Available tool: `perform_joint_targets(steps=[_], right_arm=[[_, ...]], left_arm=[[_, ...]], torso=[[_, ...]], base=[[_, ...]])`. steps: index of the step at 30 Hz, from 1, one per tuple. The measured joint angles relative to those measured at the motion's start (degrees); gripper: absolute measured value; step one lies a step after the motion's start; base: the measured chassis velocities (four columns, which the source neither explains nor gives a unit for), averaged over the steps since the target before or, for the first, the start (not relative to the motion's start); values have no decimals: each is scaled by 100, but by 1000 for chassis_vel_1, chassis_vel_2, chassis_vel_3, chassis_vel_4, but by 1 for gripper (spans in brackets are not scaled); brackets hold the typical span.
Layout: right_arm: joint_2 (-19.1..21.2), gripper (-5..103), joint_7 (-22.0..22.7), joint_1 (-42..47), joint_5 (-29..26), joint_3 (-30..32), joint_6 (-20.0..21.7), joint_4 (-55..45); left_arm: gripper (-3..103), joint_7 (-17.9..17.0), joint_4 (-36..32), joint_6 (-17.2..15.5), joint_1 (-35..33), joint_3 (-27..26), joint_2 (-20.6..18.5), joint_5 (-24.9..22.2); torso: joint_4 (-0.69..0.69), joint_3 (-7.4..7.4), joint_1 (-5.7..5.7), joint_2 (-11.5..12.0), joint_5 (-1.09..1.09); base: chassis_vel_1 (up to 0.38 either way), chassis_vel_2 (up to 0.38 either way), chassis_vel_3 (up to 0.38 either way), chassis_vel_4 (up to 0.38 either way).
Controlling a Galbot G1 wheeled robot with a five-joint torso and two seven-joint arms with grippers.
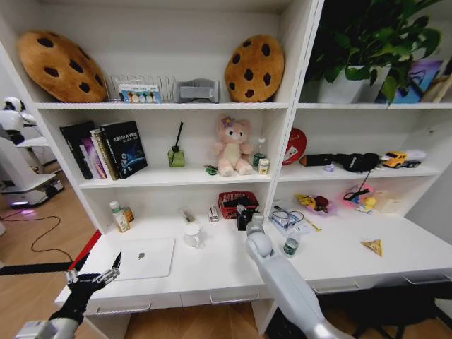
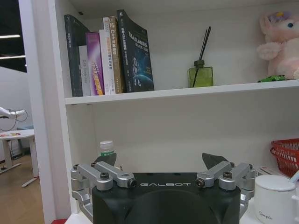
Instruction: Organize the objects on the table.
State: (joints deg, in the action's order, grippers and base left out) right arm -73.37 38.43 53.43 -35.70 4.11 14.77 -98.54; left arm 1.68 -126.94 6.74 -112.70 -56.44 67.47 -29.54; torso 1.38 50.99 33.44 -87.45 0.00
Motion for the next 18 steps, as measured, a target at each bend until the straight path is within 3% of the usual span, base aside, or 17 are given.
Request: perform_joint_targets(steps=[5, 18], right_arm=[[-31, 100, 220, 655, -99, 255, 358, -81], [-146, 100, 99, 480, -284, 336, 475, 817]], left_arm=[[100, 0, 0, 0, 0, 0, 0, 0], [100, 0, 0, 0, 0, 0, 0, 0]], torso=[[-1, 0, 0, 0, 1], [-2, 1, 2, 1, 1]], base=[[0, 0, 0, 0], [0, 0, 0, 0]])
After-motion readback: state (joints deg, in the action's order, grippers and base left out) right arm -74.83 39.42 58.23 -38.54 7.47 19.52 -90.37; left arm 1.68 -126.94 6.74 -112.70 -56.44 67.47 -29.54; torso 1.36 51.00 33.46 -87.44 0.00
